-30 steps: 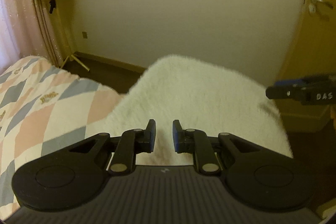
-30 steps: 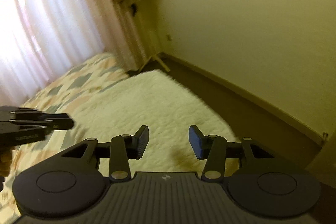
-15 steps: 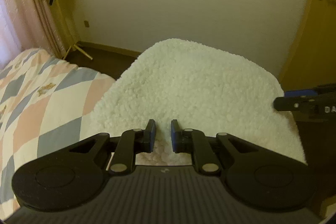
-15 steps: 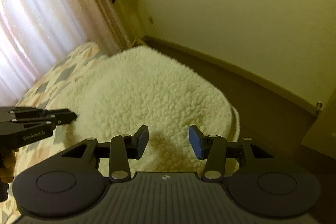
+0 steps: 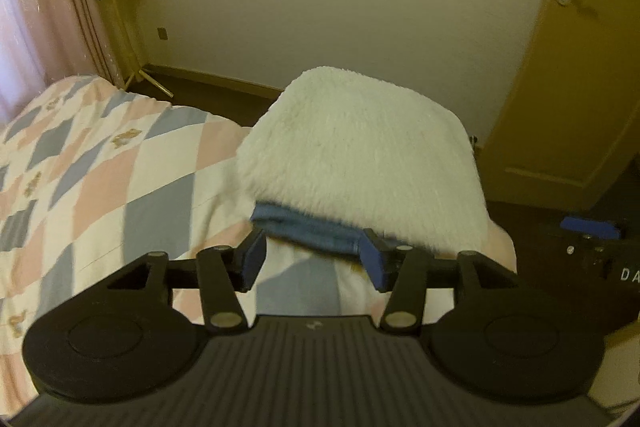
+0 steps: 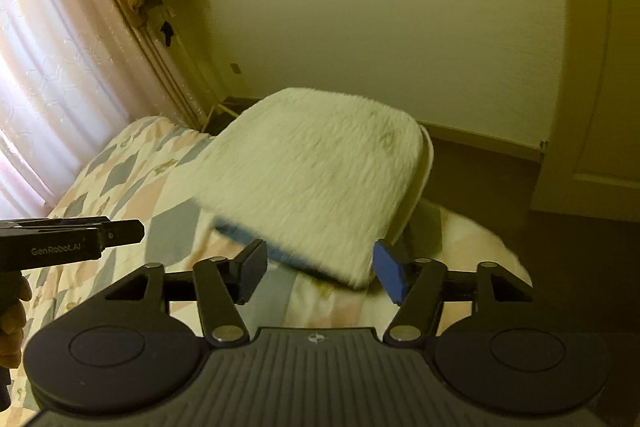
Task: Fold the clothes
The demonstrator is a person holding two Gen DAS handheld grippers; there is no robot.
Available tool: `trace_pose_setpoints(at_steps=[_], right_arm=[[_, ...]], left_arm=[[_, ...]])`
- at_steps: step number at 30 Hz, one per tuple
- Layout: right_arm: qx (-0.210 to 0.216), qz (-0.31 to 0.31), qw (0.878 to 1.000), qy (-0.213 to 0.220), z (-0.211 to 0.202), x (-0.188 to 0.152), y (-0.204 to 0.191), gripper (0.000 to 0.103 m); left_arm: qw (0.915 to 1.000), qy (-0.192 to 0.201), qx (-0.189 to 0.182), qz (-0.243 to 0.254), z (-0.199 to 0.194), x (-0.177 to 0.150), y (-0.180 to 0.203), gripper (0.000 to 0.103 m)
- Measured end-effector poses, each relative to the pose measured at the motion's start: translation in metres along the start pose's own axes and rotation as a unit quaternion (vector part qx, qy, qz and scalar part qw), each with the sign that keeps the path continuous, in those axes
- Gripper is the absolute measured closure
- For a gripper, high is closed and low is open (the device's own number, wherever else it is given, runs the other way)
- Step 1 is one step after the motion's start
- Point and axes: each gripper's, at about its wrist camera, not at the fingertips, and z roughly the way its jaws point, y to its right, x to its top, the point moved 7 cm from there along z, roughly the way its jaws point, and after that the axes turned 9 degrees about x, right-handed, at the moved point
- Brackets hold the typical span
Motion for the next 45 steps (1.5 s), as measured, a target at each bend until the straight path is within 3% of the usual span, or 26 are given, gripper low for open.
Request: trace_pose_setpoints(at_steps=[6,15,21,24,26,30,37,45], right_arm=[[-0.002,0.002,1.0,0.018,-0.053,-0.031,-0.051,0.031],[-0.013,0.005,0.999,0.045,-0.108,-0.051,-0.088,0.017],[-0.034,0.005,0.998,0.049,-0.124,-0.055,-0.093,0.01],[-0.045,0.005,0.998,0.05,-0.131,-0.056,-0.094,0.003],[-0.053,0.005,0.997,0.051,-0.136,-0.057,-0.096,0.002],[-0.079,0.004,0.996,0.048,-0.142,-0.057,-0.096,0.002],[-0.136,-0.025,0.99,0.038,-0.144,-0.055,-0.1,0.002],[-0.154,-0.022,0.986,0.057,-0.148,-0.048,-0.106,0.0]], left_arm=[[0.9995,0.024,0.008,0.019,-0.077,-0.028,-0.016,0.039],[0.9991,0.036,-0.013,0.019,-0.141,-0.054,-0.021,0.029],[0.999,0.026,-0.035,0.013,-0.153,-0.062,-0.019,0.025],[0.9994,0.017,-0.026,0.013,-0.155,-0.064,-0.02,0.024],[0.9996,0.014,-0.016,0.018,-0.157,-0.064,-0.02,0.022],[0.9996,0.017,-0.014,0.015,-0.165,-0.062,-0.02,0.007],[0.9996,0.024,-0.011,0.003,-0.178,-0.057,-0.024,0.001],[0.9998,0.019,0.006,-0.01,-0.185,-0.056,-0.03,0.001]])
